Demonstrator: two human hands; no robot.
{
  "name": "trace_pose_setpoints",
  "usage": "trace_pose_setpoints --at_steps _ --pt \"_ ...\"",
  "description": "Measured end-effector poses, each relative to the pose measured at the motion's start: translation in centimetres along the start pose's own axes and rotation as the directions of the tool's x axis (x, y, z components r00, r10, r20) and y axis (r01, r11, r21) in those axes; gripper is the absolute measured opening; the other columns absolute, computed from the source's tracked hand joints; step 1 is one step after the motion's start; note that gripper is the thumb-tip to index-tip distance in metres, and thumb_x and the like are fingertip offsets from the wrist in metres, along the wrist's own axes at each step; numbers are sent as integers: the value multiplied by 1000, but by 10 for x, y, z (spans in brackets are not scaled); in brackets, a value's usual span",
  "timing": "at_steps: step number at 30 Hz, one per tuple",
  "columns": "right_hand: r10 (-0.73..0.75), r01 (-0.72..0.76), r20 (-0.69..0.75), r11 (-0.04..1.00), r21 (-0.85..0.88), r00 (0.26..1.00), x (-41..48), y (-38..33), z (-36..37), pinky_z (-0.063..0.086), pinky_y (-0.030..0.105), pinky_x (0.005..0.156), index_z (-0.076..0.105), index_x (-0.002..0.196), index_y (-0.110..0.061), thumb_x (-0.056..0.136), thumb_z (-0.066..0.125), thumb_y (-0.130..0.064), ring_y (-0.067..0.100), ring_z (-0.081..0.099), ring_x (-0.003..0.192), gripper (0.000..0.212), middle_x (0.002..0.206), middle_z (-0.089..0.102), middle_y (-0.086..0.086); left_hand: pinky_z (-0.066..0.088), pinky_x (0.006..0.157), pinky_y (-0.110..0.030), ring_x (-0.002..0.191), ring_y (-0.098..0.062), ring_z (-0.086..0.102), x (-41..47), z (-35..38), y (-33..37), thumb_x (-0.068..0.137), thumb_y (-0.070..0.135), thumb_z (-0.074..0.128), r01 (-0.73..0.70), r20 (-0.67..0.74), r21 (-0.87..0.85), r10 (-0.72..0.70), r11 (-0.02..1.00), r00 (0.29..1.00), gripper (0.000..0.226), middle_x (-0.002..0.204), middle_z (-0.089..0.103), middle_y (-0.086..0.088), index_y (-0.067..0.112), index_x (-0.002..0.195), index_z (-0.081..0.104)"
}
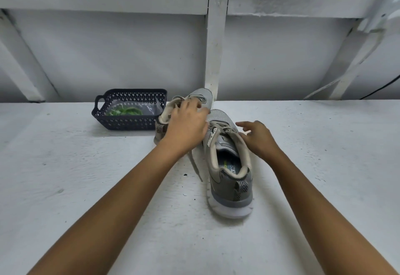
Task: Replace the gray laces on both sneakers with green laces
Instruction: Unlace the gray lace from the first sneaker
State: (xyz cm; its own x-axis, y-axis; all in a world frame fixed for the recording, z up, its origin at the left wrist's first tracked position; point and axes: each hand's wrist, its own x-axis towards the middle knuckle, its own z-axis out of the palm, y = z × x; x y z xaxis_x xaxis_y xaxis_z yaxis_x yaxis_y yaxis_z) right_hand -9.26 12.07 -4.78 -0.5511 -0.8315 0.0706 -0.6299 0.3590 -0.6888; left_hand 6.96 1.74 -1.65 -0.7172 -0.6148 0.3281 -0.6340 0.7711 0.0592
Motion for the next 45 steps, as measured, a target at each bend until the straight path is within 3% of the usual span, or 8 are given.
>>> trace_pose_setpoints --at_steps 7,10,12,15,22,28,35,45 --pt "19 -16 -41 997 69 999 1 -7 -7 38 30 64 59 81 -8 93 53 -29 24 57 80 25 77 64 6 -9 108 -65 132 -19 28 3 -1 2 91 24 42 92 139 -45 -85 995 987 23 123 50 -6 11 103 57" --pt "-32 42 -62 982 183 998 -17 -22 -19 44 29 60 58 72 -12 94 52 -33 17 56 61 31 64 57 0 21 112 -49 92 -19 53 -4 -21 8 89 21 43 94 64 -277 -79 956 995 8 72 53 3 15 86 48" --pt "-80 88 -51 975 202 996 -30 -30 -26 40 25 58 60 70 -15 94 52 -32 10 49 56 30 61 55 -5 45 84 -38 72 -22 54 -13 -32 13 89 21 46 56 50 -430 -39 901 998 5 65 49 5 18 85 47" --pt "-181 175 42 979 107 983 -44 -32 -30 40 22 61 65 76 -12 92 55 -25 10 51 64 24 69 57 -3 41 61 -32 67 -20 51 -30 -40 22 91 27 50 -9 100 -465 63 885 993 7 66 50 6 20 88 52" --pt "-221 215 73 973 79 973 -46 -25 -31 41 14 64 58 74 -29 87 65 -27 3 57 78 14 88 56 -10 30 72 -26 97 -16 45 -54 -16 28 81 32 66 77 207 -467 24 881 978 43 108 39 3 23 112 39" --pt "-47 43 36 993 109 998 2 -17 -11 54 37 78 68 93 -14 92 58 -21 20 64 83 13 85 68 2 33 97 -29 129 -22 36 -52 -2 35 79 21 63 316 335 -604 -127 732 934 77 141 31 -6 26 143 21" --pt "-14 23 144 998 -59 990 26 -24 -6 40 20 53 74 86 -10 87 64 -17 6 51 56 11 71 64 4 40 102 -33 123 -17 46 -56 5 40 61 32 56 438 357 -684 -255 583 898 83 137 44 -2 26 141 36" --pt "-101 127 111 957 -262 989 28 -33 5 35 33 67 44 104 -1 90 45 -5 36 53 88 14 103 58 22 37 93 -25 121 -15 45 -58 10 43 77 14 61 435 327 -722 -288 539 900 66 132 49 -2 26 138 40"
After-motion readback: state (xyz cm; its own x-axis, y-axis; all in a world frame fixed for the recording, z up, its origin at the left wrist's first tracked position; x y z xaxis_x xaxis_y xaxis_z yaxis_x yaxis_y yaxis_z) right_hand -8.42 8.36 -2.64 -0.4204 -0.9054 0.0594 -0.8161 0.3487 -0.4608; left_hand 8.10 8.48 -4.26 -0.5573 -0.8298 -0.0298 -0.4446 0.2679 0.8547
